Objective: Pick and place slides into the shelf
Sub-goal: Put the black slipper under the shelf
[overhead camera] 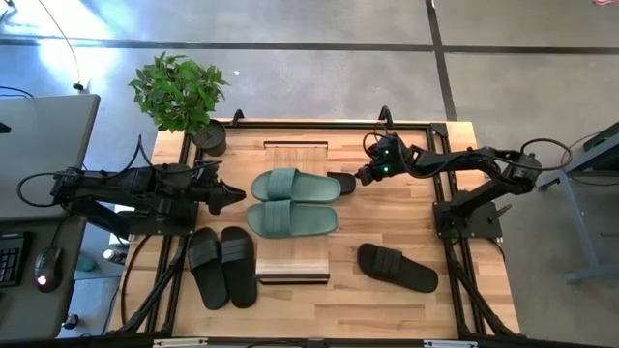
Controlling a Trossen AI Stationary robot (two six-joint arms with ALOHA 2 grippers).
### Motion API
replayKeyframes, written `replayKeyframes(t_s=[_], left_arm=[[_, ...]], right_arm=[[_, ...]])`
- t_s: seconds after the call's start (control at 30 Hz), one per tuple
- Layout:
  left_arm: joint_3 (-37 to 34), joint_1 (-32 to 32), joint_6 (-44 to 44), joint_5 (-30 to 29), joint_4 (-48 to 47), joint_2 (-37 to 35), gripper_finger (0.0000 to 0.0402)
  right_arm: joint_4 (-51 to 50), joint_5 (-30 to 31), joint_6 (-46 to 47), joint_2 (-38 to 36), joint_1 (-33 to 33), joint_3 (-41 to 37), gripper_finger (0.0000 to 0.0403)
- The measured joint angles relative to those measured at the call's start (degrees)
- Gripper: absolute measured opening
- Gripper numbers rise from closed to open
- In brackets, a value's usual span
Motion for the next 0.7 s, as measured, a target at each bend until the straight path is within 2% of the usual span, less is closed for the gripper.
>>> replayKeyframes(t_s=[0.17,0.3,0.47,0.6,0.7], left_arm=[[0.0,0.0,0.0,0.4,0.0,0.0,0.0134],[0.0,0.0,0.0,1.5,0.0,0.0,0.0134],[0.0,0.0,2.8,3.0,0.0,0.0,0.0134],[0.0,0.0,6.4,5.9,0.0,0.0,0.0134],[0.0,0.0,9.3,9.1,-0.1,0.0,0.0134]], right_arm=[[-0.8,-4.1,1.6,-2.0,0.0,0.0,0.0],[-5.3,-5.4,3.1,-8.0,0.0,0.0,0.0],[-16.5,-8.2,8.4,-20.3,0.1,0.0,0.0],[-23.8,-14.4,19.0,-32.6,2.0,0.0,0.0],[-26.3,-14.9,28.0,-41.9,5.2,0.0,0.0]])
